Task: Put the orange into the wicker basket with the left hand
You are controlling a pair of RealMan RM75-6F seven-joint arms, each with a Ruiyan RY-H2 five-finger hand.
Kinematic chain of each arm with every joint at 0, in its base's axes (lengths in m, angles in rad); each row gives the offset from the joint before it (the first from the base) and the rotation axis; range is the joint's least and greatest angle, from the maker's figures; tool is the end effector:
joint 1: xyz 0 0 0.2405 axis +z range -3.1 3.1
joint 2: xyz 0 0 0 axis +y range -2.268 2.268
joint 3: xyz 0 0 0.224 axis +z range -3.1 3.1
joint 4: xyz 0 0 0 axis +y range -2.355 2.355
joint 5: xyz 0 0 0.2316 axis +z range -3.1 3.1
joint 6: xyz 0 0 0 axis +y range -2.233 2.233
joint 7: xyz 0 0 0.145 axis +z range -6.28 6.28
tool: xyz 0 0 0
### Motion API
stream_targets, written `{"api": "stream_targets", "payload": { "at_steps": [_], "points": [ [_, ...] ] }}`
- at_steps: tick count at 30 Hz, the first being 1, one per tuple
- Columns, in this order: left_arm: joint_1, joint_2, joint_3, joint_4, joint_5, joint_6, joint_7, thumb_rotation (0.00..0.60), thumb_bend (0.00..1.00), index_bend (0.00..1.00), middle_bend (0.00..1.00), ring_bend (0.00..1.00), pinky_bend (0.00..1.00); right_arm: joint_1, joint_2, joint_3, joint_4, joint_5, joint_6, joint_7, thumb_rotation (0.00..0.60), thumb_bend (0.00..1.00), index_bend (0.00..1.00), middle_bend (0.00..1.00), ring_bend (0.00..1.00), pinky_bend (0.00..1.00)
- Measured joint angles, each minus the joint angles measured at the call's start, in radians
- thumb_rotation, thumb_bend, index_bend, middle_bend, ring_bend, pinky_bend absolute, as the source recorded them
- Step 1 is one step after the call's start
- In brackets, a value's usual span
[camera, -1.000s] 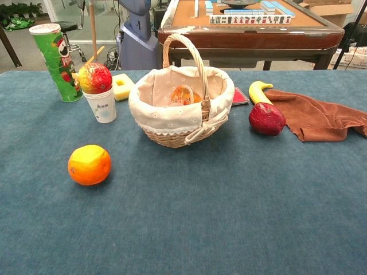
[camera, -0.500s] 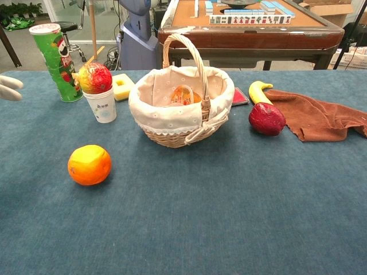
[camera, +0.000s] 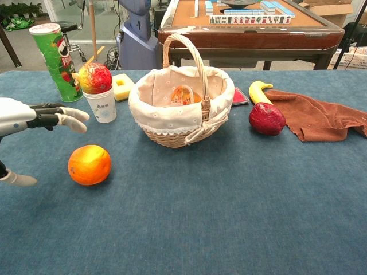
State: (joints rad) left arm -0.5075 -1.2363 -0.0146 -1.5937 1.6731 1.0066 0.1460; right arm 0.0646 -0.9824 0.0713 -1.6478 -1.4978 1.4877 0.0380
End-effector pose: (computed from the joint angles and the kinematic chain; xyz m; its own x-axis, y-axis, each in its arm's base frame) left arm -0.1954 0.2533 0.0177 0.6340 0.2185 0.7418 0.6924 -0.5875 -0.4188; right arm -0.2977 -0.1807 0.1666 0.4505 0.0199 0.8926 -0.8928 0.0101 0.4503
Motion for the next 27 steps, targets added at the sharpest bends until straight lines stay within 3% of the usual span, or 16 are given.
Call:
{"api": "stream_targets", "payload": {
  "at_steps": [15, 22, 27],
  "points": [
    [-0.094, -0.137, -0.024, 0.074, -0.088, -0.095, 0.061, 0.6, 0.19, 0.22, 0.01, 0.09, 0.23, -0.004, -0.003, -0.001, 0.011, 0.012, -0.006, 0.008, 0.6, 0.29, 0.35, 0.32, 0.33, 0.4],
    [-0.12, -0.192, -0.027, 0.141, -0.113, -0.11, 0.078, 0.6, 0.19, 0.3, 0.14, 0.23, 0.35, -0.009, -0.004, -0.002, 0.019, 0.015, -0.003, 0.019, 0.6, 0.29, 0.35, 0.32, 0.33, 0.4],
    [-0.125, -0.216, -0.027, 0.174, -0.112, -0.092, 0.072, 0.6, 0.19, 0.43, 0.28, 0.37, 0.5, -0.011, -0.005, -0.003, 0.023, 0.018, -0.005, 0.022, 0.6, 0.29, 0.35, 0.32, 0.33, 0.4]
  ]
}}
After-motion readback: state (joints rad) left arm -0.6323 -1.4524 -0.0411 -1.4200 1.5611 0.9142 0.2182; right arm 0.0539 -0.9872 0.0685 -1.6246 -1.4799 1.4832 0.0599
